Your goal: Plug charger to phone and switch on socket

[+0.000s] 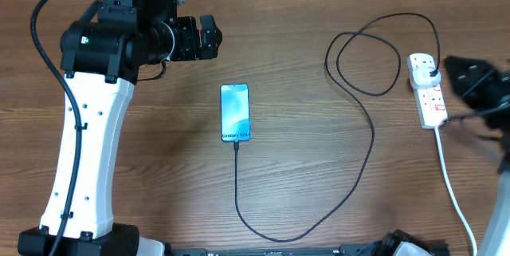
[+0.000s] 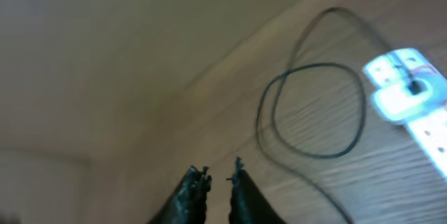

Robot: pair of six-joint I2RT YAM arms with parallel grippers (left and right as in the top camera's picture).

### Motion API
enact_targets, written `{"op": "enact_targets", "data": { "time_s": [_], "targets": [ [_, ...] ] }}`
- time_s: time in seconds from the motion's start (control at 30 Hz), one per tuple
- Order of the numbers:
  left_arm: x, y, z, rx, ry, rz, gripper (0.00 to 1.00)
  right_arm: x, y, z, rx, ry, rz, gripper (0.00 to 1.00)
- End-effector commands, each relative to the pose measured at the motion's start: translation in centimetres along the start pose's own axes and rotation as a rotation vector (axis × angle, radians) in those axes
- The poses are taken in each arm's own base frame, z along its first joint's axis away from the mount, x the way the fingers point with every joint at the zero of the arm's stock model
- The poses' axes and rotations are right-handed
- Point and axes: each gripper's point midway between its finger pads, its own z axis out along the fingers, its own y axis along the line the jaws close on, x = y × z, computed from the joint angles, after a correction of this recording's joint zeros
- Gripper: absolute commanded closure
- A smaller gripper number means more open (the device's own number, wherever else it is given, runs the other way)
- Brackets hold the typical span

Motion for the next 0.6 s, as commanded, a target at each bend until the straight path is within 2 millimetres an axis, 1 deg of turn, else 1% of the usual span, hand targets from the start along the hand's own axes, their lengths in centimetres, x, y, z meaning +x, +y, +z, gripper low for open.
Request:
{"op": "enact_targets", "data": {
  "time_s": [0.0, 0.03, 0.07, 0.13, 0.17, 0.2, 0.23, 0.37, 0.57],
  "targets": [
    [-0.1, 0.0, 0.2, 0.006, 0.0, -0.016, 0.01, 2.6, 4.6, -3.1, 0.003, -0.033, -0.231, 0.71],
    [-0.1, 0.0, 0.2, 0.006, 0.0, -0.016, 0.0, 3.7, 5.5, -3.9, -0.015, -0.021, -0.242, 0.46],
    [-0.1, 0.0, 0.2, 0.006, 0.0, -0.016, 0.0, 4.7, 6.1, -4.6, -0.027, -0.011, -0.243, 0.0],
    [-0.1, 0.0, 0.2, 0.006, 0.0, -0.016, 0.0, 6.5, 7.0, -6.0, -0.049, 0.014, -0.2, 0.0],
    [-0.1, 0.0, 0.2, 0.006, 0.0, -0.016, 0.0, 7.2, 7.0, -6.6, -0.044, 0.02, -0.19, 0.0],
    [-0.1, 0.0, 0.2, 0.006, 0.0, -0.016, 0.0, 7.5, 7.0, -6.8, -0.042, 0.021, -0.189, 0.0],
    [-0.1, 0.0, 0.2, 0.006, 0.0, -0.016, 0.0, 7.7, 6.9, -7.2, -0.029, 0.015, -0.189, 0.0],
    [-0.1, 0.0, 0.2, 0.006, 0.0, -0.016, 0.01, 7.7, 6.7, -7.1, -0.024, 0.02, -0.2, 0.0],
    [-0.1, 0.0, 0.2, 0.006, 0.0, -0.016, 0.0, 7.9, 6.8, -7.1, -0.034, 0.023, -0.323, 0.0]
  ]
}}
